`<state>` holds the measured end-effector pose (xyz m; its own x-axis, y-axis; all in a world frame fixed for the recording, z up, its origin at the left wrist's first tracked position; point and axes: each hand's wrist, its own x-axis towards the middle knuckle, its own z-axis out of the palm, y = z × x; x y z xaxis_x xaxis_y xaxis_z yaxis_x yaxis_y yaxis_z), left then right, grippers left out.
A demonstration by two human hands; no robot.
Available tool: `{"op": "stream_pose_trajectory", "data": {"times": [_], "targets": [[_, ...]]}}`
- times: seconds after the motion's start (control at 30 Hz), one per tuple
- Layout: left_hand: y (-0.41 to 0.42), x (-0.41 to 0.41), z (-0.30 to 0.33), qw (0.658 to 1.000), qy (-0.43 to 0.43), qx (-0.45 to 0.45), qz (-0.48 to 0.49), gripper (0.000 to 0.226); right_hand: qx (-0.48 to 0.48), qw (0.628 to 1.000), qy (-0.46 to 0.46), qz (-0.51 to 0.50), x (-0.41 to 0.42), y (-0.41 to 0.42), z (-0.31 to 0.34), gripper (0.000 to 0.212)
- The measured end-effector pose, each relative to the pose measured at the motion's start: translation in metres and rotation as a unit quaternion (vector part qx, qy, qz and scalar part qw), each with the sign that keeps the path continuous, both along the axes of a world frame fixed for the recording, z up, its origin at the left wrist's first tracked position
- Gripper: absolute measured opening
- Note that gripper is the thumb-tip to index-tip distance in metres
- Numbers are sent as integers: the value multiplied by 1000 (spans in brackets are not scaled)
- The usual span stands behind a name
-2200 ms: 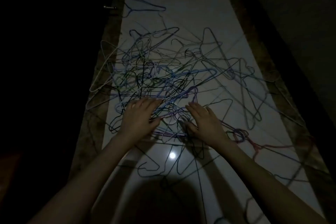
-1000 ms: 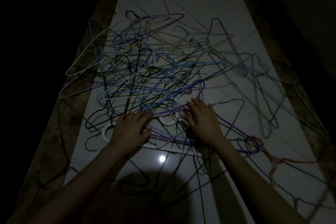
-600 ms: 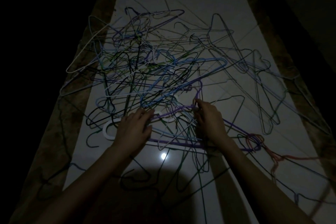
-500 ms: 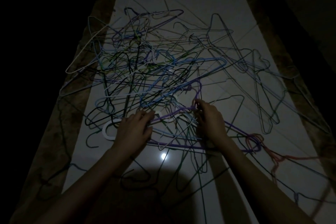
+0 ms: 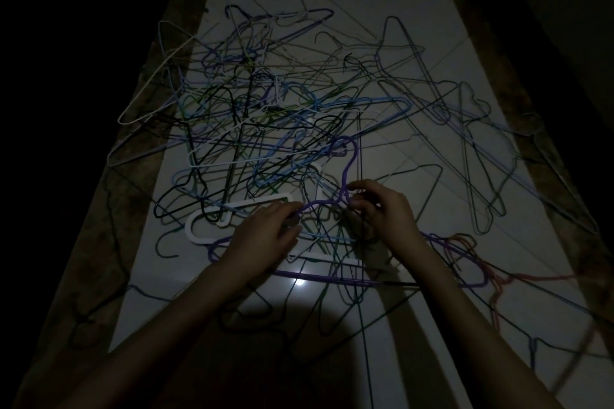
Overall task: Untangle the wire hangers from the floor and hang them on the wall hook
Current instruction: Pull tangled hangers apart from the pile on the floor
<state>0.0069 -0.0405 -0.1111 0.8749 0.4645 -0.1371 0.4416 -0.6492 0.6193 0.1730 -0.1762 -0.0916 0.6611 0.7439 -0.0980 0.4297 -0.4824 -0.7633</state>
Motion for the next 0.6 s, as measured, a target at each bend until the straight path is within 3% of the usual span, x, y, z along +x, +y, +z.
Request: {"op": "stream_pose_trajectory", "data": {"times": [0.23, 0.33, 0.6], "targets": [[4, 11, 44, 984, -120, -118, 55, 16, 73, 986, 141, 40, -3, -3, 73, 22], [11, 12, 67, 977, -153, -133, 74, 16, 92, 981, 163, 40, -3, 0, 97, 18], [30, 10, 103, 975, -194, 8, 111, 18, 136, 972, 191, 7, -13, 24, 118, 15]]}}
